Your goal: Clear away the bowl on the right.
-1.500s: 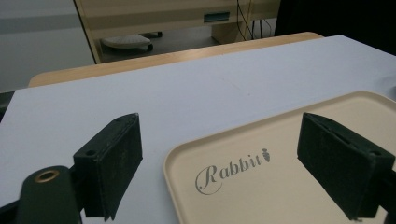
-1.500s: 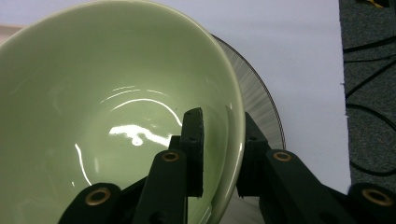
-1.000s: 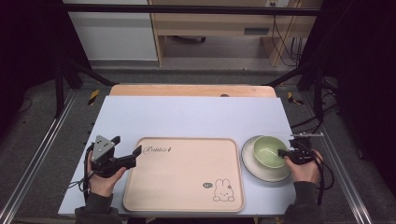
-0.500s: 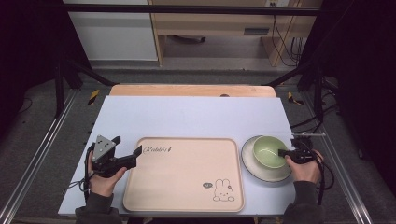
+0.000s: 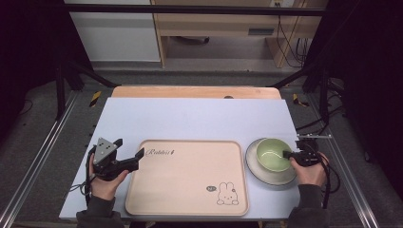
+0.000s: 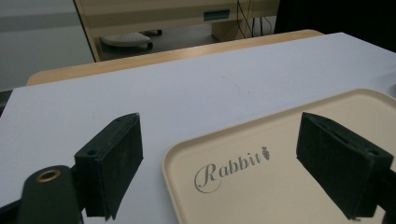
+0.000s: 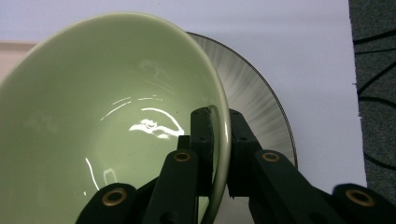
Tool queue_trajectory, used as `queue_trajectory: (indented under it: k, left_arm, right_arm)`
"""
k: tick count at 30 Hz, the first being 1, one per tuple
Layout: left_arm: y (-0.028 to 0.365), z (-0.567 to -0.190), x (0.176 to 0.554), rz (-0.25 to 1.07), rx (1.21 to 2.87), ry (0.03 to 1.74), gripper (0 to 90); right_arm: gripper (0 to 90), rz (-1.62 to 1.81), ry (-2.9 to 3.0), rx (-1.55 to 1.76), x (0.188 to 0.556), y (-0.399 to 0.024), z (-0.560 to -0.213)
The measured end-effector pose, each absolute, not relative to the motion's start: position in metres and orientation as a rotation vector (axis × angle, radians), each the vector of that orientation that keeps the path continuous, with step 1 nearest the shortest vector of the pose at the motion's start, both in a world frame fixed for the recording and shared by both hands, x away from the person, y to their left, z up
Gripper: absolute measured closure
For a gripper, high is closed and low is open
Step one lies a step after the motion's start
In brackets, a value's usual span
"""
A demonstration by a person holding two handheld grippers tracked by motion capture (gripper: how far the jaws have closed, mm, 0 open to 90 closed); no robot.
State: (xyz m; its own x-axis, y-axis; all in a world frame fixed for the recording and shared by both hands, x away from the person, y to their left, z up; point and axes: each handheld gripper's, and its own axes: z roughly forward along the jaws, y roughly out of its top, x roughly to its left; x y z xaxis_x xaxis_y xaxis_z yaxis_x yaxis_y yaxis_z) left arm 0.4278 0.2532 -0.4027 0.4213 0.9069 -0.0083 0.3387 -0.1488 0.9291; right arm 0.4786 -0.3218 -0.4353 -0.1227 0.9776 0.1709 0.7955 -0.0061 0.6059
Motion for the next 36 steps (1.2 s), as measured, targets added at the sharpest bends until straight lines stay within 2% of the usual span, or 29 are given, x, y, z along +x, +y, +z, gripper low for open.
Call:
queue_trajectory:
  k: [36]
  left_arm:
    - [0.253, -0.403, 0.428, 0.73, 1.705, 1.09, 14.0]
  right_arm:
    - [83.2, 0.893, 2.001, 1.713, 0.468, -0.305, -0.409]
